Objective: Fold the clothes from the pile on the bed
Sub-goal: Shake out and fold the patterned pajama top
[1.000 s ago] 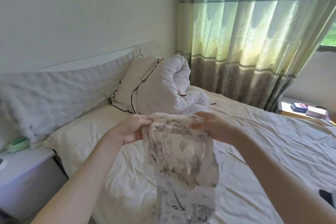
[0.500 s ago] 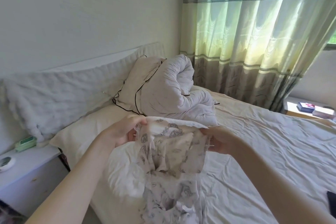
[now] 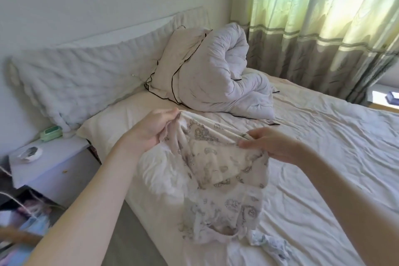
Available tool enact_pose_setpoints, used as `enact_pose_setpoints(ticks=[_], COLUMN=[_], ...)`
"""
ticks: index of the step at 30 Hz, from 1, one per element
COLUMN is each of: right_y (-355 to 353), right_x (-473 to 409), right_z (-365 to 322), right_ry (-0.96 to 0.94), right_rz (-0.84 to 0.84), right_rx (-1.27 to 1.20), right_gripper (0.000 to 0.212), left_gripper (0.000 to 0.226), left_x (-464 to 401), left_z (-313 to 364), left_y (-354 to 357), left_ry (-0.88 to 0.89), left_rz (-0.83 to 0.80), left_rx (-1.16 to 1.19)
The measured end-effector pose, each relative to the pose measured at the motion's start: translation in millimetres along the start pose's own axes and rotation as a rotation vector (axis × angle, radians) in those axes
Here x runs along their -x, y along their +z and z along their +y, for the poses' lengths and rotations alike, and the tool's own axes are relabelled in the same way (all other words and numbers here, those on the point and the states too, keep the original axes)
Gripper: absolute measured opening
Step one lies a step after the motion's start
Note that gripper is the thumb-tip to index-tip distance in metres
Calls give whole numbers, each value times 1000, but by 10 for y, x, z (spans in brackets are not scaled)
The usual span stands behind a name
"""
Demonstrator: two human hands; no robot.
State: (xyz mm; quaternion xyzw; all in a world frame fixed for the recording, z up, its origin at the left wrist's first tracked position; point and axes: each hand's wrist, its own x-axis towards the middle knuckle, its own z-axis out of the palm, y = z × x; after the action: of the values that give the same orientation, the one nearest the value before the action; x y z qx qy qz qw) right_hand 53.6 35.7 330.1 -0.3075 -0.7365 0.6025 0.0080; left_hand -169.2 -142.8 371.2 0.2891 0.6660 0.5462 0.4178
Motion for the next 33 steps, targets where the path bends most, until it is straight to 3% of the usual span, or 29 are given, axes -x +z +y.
enact_pose_setpoints(ticks=[3,8,10,13,16,20,22,25,27,30,33], right_y=[-63,127,189,190,65,-84,-121,-166,-192,-223,-238], right_x=[-127,-260,-258,-235,-172,-77,-49,1,45,82,89], right_z=[70,146,121,46,-67,-237,-311,-413,-476,-507,-499], right_ry=[47,126,189,238,182,47,42,38,17,-4,-19], right_rz=[225,369,366,231,63,-105,-143,-200,-242,-259,-238], right_rx=[334,369,189,-361,-556,-630,-627,-535,-519,-554,-659], right_gripper=[26,25,29,24,18,23,27,42,43,44,32], left_gripper=[37,32,37,59,75,15,19,18,16,23,24], left_x=[-21,38,47,124,234,260,214,171,168,174,228], left_z=[-8,-102,-81,-55,-60,-62,-11,162,243,243,210], left_y=[-48,-72,-95,-144,-168,-179,-218,-317,-363,-395,-387], left_ry=[-34,-91,-102,-64,-35,161,257,63,-119,-233,-231], left_rz=[-11,46,96,32,-79,1,162,286,194,18,-112], left_rx=[-6,-17,-62,-262,-592,-789,-750,-409,-79,280,266])
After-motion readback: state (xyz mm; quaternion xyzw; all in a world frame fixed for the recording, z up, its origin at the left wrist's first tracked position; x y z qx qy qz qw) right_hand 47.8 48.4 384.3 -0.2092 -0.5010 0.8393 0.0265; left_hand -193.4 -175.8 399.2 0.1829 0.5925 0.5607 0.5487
